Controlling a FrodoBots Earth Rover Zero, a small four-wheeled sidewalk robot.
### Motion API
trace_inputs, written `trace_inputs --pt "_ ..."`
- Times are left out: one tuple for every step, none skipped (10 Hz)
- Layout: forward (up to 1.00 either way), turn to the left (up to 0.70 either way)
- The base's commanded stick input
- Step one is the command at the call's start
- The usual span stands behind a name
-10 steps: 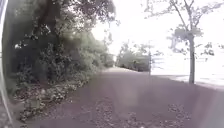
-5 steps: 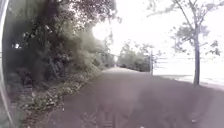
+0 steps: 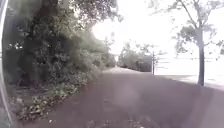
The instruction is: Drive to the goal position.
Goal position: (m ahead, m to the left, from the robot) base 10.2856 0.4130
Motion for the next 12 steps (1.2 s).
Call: trace_inputs --pt "0.70 0.01" --pt "0.70 0.01" --pt "0.70 0.01" --pt "0.70 0.01" --pt "0.70 0.01" --pt "0.70 0.01" --pt "0.70 0.01" --pt "0.70 0.01" --pt "0.70 -0.19" --pt "0.70 -0.25" --pt "0.70 -0.16" --pt "0.70 0.01"
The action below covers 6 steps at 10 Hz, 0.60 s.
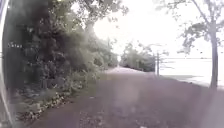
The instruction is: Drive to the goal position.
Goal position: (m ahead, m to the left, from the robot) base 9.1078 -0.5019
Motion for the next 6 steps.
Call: trace_inputs --pt "0.70 0.01" --pt "0.70 0.01" --pt "0.70 0.01" --pt "0.70 0.01" --pt "0.70 0.01" --pt "0.70 0.01"
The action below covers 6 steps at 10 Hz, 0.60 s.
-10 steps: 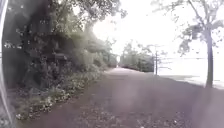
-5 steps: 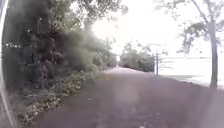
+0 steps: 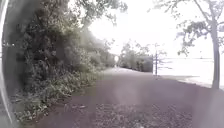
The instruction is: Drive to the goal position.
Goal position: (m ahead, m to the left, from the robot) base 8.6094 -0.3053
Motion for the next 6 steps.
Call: trace_inputs --pt "0.70 0.01" --pt "0.70 0.01" --pt "0.70 0.01" --pt "0.70 0.01" --pt "0.70 0.01" --pt "0.70 0.01"
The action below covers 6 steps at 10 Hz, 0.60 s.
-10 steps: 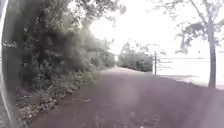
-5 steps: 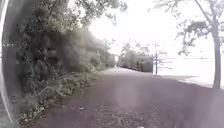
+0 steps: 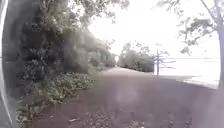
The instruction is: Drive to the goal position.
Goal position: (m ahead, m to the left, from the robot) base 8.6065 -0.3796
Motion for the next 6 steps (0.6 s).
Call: trace_inputs --pt "0.70 0.00" --pt "0.70 -0.10" --pt "0.70 -0.21" --pt "0.70 -0.21" --pt "0.70 0.01" --pt "0.70 0.01"
